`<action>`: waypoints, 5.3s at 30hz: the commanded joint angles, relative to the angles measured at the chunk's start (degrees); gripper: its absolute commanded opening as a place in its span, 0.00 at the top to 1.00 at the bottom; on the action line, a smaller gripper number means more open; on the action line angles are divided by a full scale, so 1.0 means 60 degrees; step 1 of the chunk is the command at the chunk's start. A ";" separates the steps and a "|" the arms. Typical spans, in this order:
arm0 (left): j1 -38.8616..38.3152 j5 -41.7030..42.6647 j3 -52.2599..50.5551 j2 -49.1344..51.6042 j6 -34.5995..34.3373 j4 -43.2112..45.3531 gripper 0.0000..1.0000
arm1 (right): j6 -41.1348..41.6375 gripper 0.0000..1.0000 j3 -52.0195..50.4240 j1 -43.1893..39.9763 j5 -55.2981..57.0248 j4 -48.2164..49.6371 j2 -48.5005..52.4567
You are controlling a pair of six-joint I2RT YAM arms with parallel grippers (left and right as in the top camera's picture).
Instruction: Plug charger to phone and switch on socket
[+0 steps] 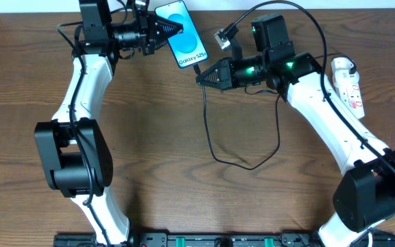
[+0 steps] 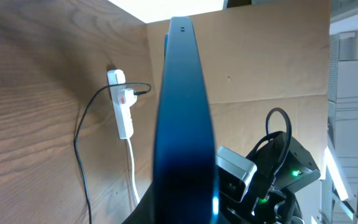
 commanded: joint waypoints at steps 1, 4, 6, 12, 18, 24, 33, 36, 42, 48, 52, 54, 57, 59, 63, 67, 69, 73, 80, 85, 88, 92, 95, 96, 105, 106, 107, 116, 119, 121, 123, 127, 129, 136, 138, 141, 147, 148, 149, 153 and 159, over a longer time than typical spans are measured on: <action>-0.0084 0.0801 0.0025 -0.0142 0.0131 0.0011 0.93 | -0.0095 0.81 0.0022 -0.0102 0.0178 -0.0135 0.0087; -0.0084 0.0794 0.0025 -0.0142 0.0299 0.0011 0.93 | -0.0386 0.72 0.0022 -0.0291 0.0178 -0.0670 0.0069; -0.0084 0.0794 0.0025 -0.0142 0.0579 0.0007 0.93 | -0.0568 0.69 0.0022 -0.0521 0.0186 -0.1075 0.0022; -0.0087 -0.0098 -0.0036 -0.0102 0.1064 -0.0255 0.93 | -0.1282 0.61 0.0022 -0.1424 0.1024 -0.2273 -0.0335; -0.0302 -0.4401 -0.0047 -0.0102 0.2047 -0.4200 0.93 | -0.1756 0.57 0.0025 -0.1963 0.2962 -0.3501 -0.0423; -0.0925 -0.5996 -0.0047 0.0226 0.4827 -0.6692 0.93 | -0.1905 0.57 0.0025 -0.1825 0.4484 -0.3985 -0.0423; -0.1228 -0.5883 -0.0047 0.1606 0.5996 -0.7533 0.93 | -0.1909 0.57 0.0022 -0.1534 0.4976 -0.4248 -0.0423; -0.1231 -0.5814 -0.0047 0.2025 0.6000 -0.7526 0.93 | -0.1905 0.57 0.0022 -0.1450 0.5031 -0.4309 -0.0423; -0.1228 -0.6317 -0.0047 0.2229 0.5989 -0.7490 0.93 | -0.1909 0.57 0.0022 -0.1450 0.5038 -0.4379 -0.0423; -0.1228 -0.6317 -0.0047 0.2641 0.5989 -0.7504 0.83 | -0.1912 0.57 0.0022 -0.1453 0.5045 -0.4492 -0.0423; -0.1228 -0.6579 -0.0047 0.2681 0.5992 -0.7501 0.63 | -0.1982 0.57 0.0022 -0.1453 0.5049 -0.4539 -0.0423; -0.1220 -0.6619 -0.0047 0.2681 0.5992 -0.7504 0.59 | -0.1982 0.57 0.0022 -0.1453 0.5049 -0.4557 -0.0423; -0.1217 -0.6980 -0.0047 0.2681 0.5989 -0.7508 0.52 | -0.1985 0.57 0.0022 -0.1453 0.5133 -0.4586 -0.0423; -0.1217 -0.7643 -0.0047 0.2681 0.5989 -0.7610 0.50 | -0.1985 0.57 0.0022 -0.1453 0.5304 -0.4626 -0.0423; -0.1209 -0.9500 -0.0047 0.2681 0.5989 -0.7978 0.44 | -0.2004 0.56 0.0022 -0.1453 0.5479 -0.4699 -0.0423; -0.1209 -1.1362 -0.0047 0.2681 0.5989 -0.8335 0.43 | -0.2018 0.56 0.0022 -0.1461 0.5479 -0.4696 -0.0423; -0.1209 -1.1810 -0.0047 0.2681 0.5989 -0.8419 0.43 | -0.2022 0.56 0.0022 -0.1461 0.5479 -0.4703 -0.0423; -0.1209 -1.2112 -0.0047 0.2677 0.5992 -0.8422 0.43 | -0.2102 0.56 0.0022 -0.1464 0.5482 -0.4674 -0.0423; -0.1209 -1.4611 0.0911 0.1111 0.6251 -0.9413 0.28 | -0.2506 0.78 0.0055 -0.2601 0.5213 -0.4615 -0.0874; -0.1231 -1.3817 0.1224 -0.1453 0.6280 -0.9533 0.28 | -0.2521 0.93 0.0055 -0.4277 0.5217 -0.4696 -0.1494; -0.1231 -1.3213 0.1224 -0.2586 0.6277 -0.9537 0.27 | -0.2710 0.99 0.0047 -0.5657 0.5213 -0.4696 -0.1359; -0.1231 -1.2936 0.1224 -0.3592 0.6269 -0.9537 0.08 | -0.3064 0.99 0.0044 -0.7322 0.5176 -0.4608 -0.0667; -0.1231 -1.2939 0.1224 -0.3825 0.6273 -0.9537 0.07 | -0.3322 0.99 0.0044 -0.8462 0.4692 -0.4175 0.0444; -0.1231 -1.2939 0.1220 -0.3821 0.6273 -0.9537 0.07 | -0.3337 0.99 0.0044 -0.8721 0.4422 -0.3963 0.0787; -0.1228 -1.2939 0.1213 -0.3818 0.6273 -0.9537 0.07 | -0.2707 0.99 0.0047 -0.8841 0.4186 -0.1490 0.2667; -0.1228 -1.2943 0.1213 -0.3818 0.6273 -0.9537 0.07 | -0.2575 0.99 0.0047 -0.8786 0.4189 -0.1268 0.2812; -0.1228 -1.2939 0.1213 -0.3818 0.6273 -0.9537 0.07 | -0.2554 0.99 0.0047 -0.8710 0.4186 -0.1122 0.2940; -0.1231 -1.2939 0.1213 -0.3818 0.6273 -0.9537 0.06 | -0.2040 0.99 0.0047 -0.8229 0.4688 -0.0597 0.3355; -0.1228 -1.2939 0.1213 -0.3818 0.6273 -0.9537 0.06 | -0.2000 0.99 0.0044 -0.8120 0.4688 -0.0645 0.3519; -0.1228 -1.2943 0.1213 -0.3818 0.6273 -0.9537 0.06 | -0.1963 0.99 0.0044 -0.8018 0.4685 -0.0707 0.3741; -0.1228 -1.2939 0.1213 -0.3818 0.6273 -0.9537 0.06 | -0.1934 0.99 0.0040 -0.7945 0.4685 -0.0860 0.3869; -0.1228 -1.2943 0.1213 -0.3818 0.6273 -0.9537 0.06 | -0.1931 0.99 0.0040 -0.7817 0.4681 -0.1151 0.3909; -0.1228 -1.2939 0.1213 -0.3818 0.6273 -0.9537 0.06 | -0.1887 0.99 0.0036 -0.7730 0.4681 -0.1300 0.3909; -0.1231 -1.2943 0.1213 -0.3818 0.6273 -0.9537 0.06 | -0.1807 0.99 0.0029 -0.7373 0.4688 -0.1657 0.4058; -0.1231 -1.2939 0.1213 -0.3818 0.6273 -0.9537 0.06 | -0.1665 0.99 0.0029 -0.7253 0.4688 -0.1734 0.4189; -0.1231 -1.2939 0.1213 -0.3818 0.6273 -0.9537 0.06 | -0.1545 0.99 0.0029 -0.7169 0.4681 -0.1869 0.4258; -0.1228 -1.2943 0.1213 -0.3818 0.6273 -0.9537 0.06 | -0.1537 0.99 0.0113 -0.7468 0.4688 -0.1960 0.4146; -0.1228 -1.2939 0.1213 -0.3818 0.6273 -0.9537 0.06 | -0.1541 0.98 0.0357 -0.7807 0.4688 -0.2091 0.3858; -0.1228 -1.2939 0.1213 -0.3818 0.6273 -0.9537 0.06 | -0.1545 0.95 0.0554 -0.8029 0.4707 -0.2240 0.3643; -0.1228 -1.2939 0.1213 -0.3818 0.6273 -0.9537 0.06 | -0.2310 0.84 0.1541 -0.9140 0.4605 -0.3657 0.1661; -0.1228 -1.2943 0.1213 -0.3818 0.6273 -0.9537 0.06 | -0.3843 0.69 0.1574 -0.9023 0.4543 -0.6317 -0.1898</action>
